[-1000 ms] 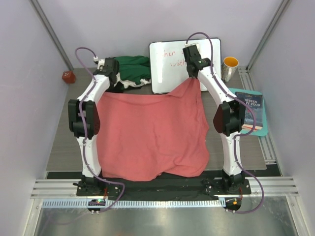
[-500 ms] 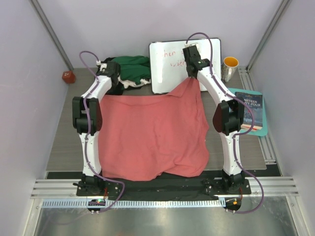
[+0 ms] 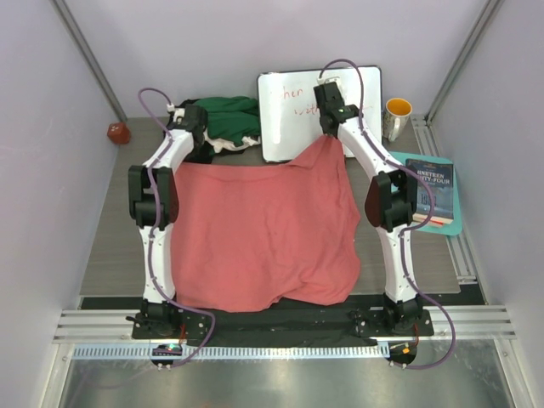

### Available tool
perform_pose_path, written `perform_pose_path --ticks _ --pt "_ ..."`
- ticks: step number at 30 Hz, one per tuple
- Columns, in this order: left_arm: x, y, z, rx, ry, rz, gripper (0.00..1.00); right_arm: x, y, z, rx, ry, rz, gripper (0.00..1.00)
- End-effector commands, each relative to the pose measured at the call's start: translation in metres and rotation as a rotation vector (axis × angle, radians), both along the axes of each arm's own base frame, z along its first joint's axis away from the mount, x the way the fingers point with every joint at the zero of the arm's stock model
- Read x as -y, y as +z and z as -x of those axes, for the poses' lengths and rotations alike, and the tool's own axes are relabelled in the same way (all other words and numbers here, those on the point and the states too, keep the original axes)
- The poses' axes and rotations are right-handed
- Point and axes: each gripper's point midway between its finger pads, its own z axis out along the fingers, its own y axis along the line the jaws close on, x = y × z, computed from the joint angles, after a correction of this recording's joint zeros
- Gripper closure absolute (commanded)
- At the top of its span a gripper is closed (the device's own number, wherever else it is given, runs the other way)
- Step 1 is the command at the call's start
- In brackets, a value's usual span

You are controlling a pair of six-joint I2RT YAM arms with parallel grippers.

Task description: Fold and stack the t-shirts

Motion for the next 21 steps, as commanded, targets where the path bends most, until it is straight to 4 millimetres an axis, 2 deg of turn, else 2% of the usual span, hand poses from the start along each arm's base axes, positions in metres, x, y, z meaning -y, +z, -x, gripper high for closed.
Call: perform_pose_path --ticks 1,7,13,14,15,17,18,19,20,21 --pt "-0.004 0.015 -0.019 0.073 0.002 -0.001 1.00 0.008 0.026 -0.014 0.100 -0.030 -0.002 0.99" --pt "-0.003 0.030 -0.019 0.104 -0.001 0.002 1.00 0.008 0.034 -0.015 0.114 -0.020 -0.016 0.99" --pt "-0.007 0.053 -0.007 0.127 0.004 -0.010 1.00 0.010 0.050 0.000 0.123 -0.008 -0.030 0.99" --pt "-0.007 0.057 0.000 0.131 0.004 -0.004 1.00 0.011 0.045 0.004 0.107 -0.006 -0.026 0.99" --pt "-0.005 0.060 0.004 0.136 0.004 0.000 1.00 0.011 0.055 0.008 0.118 -0.001 -0.034 0.99" --pt "-0.007 0.065 0.017 0.139 0.007 0.004 1.00 0.011 0.052 0.016 0.104 0.008 -0.035 0.99" --pt "-0.006 0.067 0.021 0.138 0.003 0.004 1.00 0.013 0.063 0.021 0.122 0.006 -0.041 0.99" --pt "-0.007 0.069 0.025 0.140 0.003 0.003 1.00 0.012 0.058 0.027 0.106 0.014 -0.041 0.99" --pt "-0.008 0.066 0.032 0.127 0.003 0.001 1.00 0.011 0.061 0.031 0.110 0.019 -0.040 0.99" --pt "-0.006 0.074 0.036 0.141 -0.007 0.008 1.00 0.010 0.065 0.034 0.125 0.020 -0.045 0.99"
